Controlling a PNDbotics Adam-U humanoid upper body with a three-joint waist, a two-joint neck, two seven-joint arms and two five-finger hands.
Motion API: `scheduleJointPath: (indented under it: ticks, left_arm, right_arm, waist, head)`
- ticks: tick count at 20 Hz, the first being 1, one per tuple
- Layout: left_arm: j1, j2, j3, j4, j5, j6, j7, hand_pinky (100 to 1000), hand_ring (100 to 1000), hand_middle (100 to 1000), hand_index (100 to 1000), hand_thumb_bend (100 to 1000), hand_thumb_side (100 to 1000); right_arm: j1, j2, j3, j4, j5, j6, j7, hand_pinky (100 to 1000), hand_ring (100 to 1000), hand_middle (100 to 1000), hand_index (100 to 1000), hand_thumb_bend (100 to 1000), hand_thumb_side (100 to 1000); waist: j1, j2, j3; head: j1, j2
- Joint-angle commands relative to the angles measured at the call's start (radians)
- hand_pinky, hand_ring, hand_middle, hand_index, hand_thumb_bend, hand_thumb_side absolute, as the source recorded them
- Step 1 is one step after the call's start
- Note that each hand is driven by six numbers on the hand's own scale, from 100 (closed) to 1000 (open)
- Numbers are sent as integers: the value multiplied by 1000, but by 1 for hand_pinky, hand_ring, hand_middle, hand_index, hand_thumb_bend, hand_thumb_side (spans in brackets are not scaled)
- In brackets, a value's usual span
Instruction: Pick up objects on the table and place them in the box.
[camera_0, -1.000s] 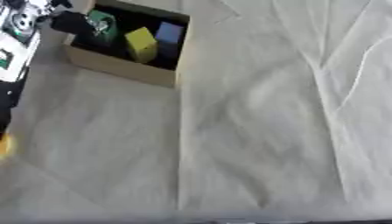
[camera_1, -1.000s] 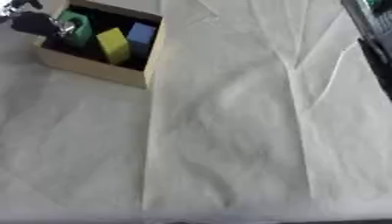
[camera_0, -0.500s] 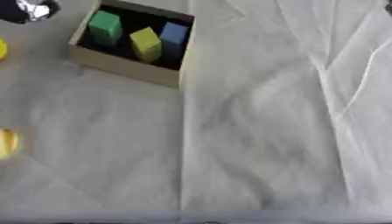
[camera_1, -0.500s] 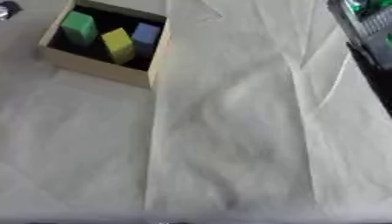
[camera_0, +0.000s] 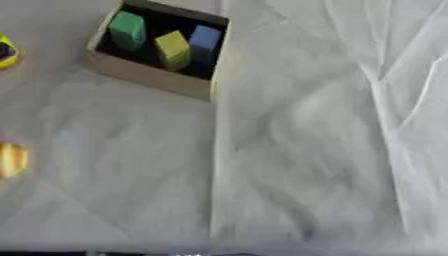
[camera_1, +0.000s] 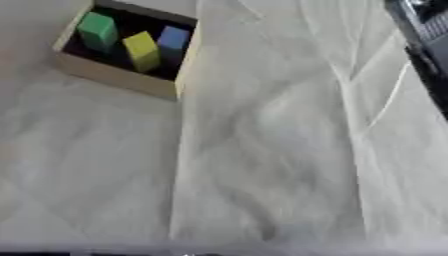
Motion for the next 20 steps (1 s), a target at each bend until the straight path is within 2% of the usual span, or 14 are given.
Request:
scheduleJointPath:
  ticks: [1,5,9,20]
  left_arm:
    - [43,96,33,-83,36,9,-15,841,876,827,909,492,305]
    - [133,147,60,-153,58,10,-9,842,877,828,912,501,315]
    - [186,160,70,-162,71,4,-7,841,878,830,912,499,316]
    - [279,192,74,-163,72,29,-47,857,895,849,921,523,299]
  right_arm:
    - [-4,-35,-20,-16,-1,0,-7,799,776,742,831,100,686]
    - [2,-34,-23,-16,-1,3,-12,799,775,742,830,100,687]
    - [11,-28,-32,-16,-6,5,-22,798,775,741,830,100,685]
    - [22,-27,-36,-16,-10,3,-29,799,775,741,830,100,682]
  waist:
    - [4,-31,-1]
    - [0,-31,2]
    - [-6,-38,1]
    - [-16,-48,4]
  head:
    - [14,4]
    - [1,4]
    - [-20,4]
    - [7,4]
